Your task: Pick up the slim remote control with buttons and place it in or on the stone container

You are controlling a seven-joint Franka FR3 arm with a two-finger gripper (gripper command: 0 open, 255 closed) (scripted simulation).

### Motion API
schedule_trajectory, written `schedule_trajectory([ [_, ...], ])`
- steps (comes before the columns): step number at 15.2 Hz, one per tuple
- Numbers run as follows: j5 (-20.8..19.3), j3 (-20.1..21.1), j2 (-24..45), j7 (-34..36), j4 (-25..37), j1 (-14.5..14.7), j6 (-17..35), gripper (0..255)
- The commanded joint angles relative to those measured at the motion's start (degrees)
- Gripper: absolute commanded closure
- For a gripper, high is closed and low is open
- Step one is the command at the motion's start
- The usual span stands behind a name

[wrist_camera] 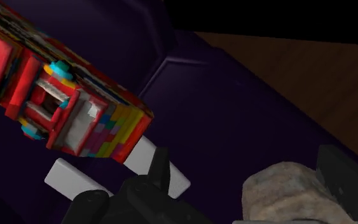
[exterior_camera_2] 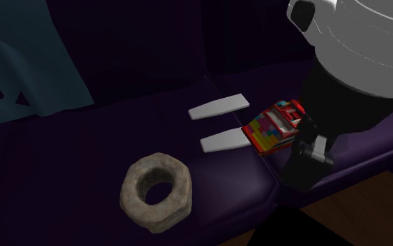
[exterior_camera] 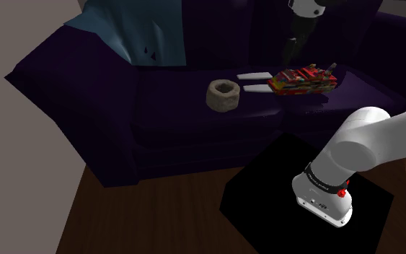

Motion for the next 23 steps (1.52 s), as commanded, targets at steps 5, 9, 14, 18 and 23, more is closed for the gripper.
schedule_trajectory([
  [5,-2.7,-9.6,8.3,-15.5,2.1,2.1,7.4,0],
  [9,-2.2,-16.0,16.1,-26.2,5.4,4.5,12.5,0],
  [14,2.7,-23.6,28.1,-41.0,11.4,7.9,18.0,0],
  [18,10.6,-28.0,39.8,-54.5,17.8,9.4,20.9,0],
  [23,22.3,-27.8,55.2,-70.8,27.9,6.0,21.3,0],
])
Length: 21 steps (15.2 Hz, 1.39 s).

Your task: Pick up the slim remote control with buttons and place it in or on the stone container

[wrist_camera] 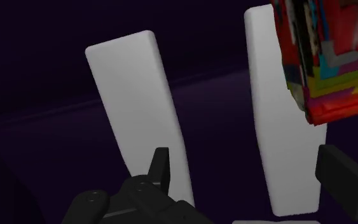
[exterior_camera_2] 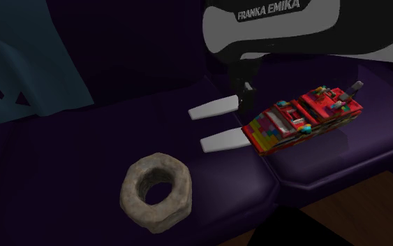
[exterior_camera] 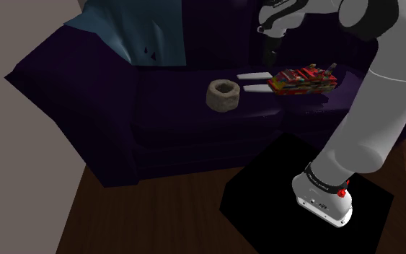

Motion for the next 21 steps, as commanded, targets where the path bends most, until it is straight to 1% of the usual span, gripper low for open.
schedule_trajectory([
  [1,4.6,1.1,6.3,-6.4,4.6,-2.3,-0.2,0],
  [3,7.8,3.0,11.7,-11.2,9.5,-5.0,-1.0,0],
  [6,11.3,6.0,19.3,-17.0,17.4,-8.9,-2.7,0],
  [7,11.2,6.0,19.3,-17.0,17.4,-9.0,-2.7,0],
  [14,12.9,7.1,21.5,-18.0,14.7,-9.4,1.9,0],
  [21,12.9,7.1,21.5,-18.0,14.7,-9.4,1.9,0],
])
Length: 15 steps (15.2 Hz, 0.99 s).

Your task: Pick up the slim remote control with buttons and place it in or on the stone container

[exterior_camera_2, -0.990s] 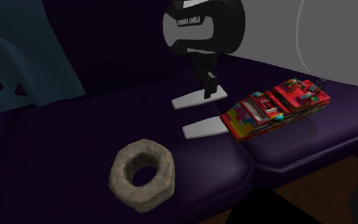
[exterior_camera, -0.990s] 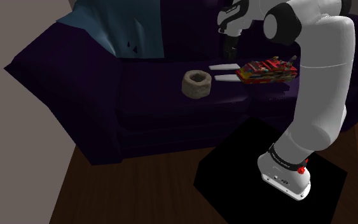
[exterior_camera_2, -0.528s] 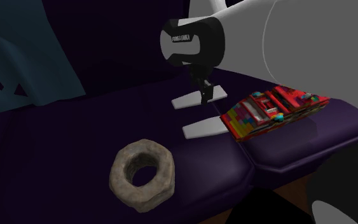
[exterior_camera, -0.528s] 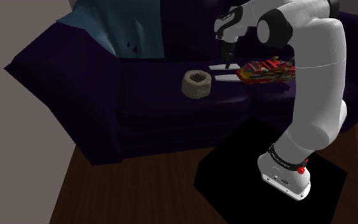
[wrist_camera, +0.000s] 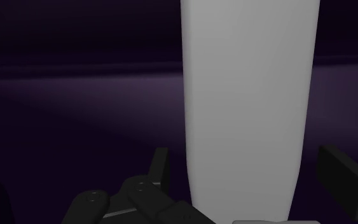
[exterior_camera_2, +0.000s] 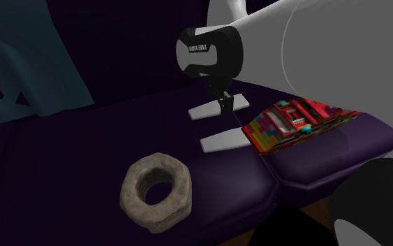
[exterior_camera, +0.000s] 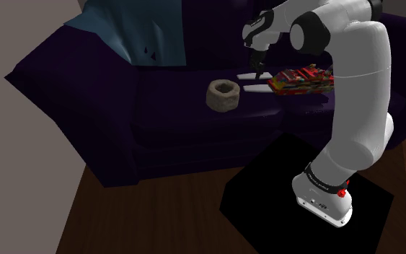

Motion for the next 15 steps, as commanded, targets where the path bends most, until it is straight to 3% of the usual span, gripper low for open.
schedule_trajectory([
  [1,0.0,0.0,0.0,0.0,0.0,0.0,0.0,0],
  [2,0.0,0.0,0.0,0.0,0.0,0.0,0.0,255],
  [11,0.0,0.0,0.0,0.0,0.0,0.0,0.0,255],
  [15,-1.0,-0.6,-1.4,0.6,1.1,0.3,-2.3,255],
])
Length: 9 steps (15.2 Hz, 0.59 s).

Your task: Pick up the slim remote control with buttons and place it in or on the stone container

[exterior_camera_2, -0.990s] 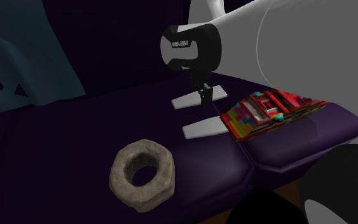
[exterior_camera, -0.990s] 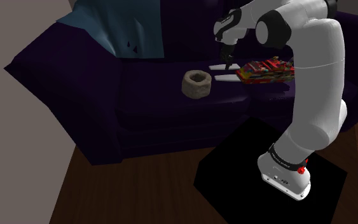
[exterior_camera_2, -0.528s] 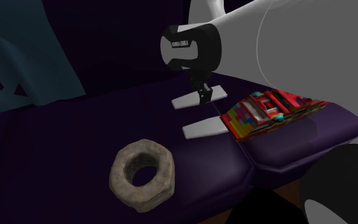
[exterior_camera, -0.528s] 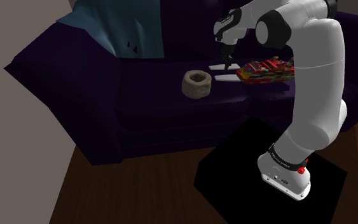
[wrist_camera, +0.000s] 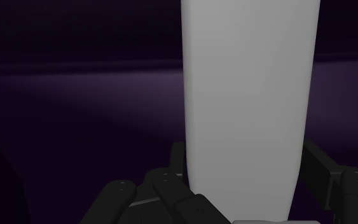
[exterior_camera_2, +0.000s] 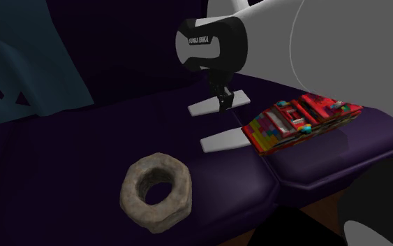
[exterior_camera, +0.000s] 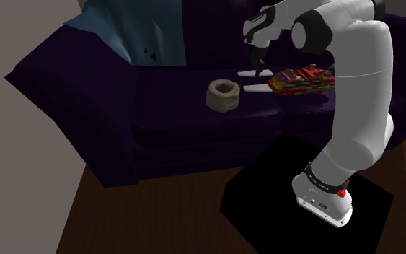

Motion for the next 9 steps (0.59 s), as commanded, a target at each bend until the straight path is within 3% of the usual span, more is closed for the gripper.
schedule_trajectory([
  [1,-0.5,-0.3,-0.8,0.3,0.2,0.2,-0.9,255],
  [9,-2.1,-1.3,-3.1,1.2,3.2,0.6,-5.9,255],
])
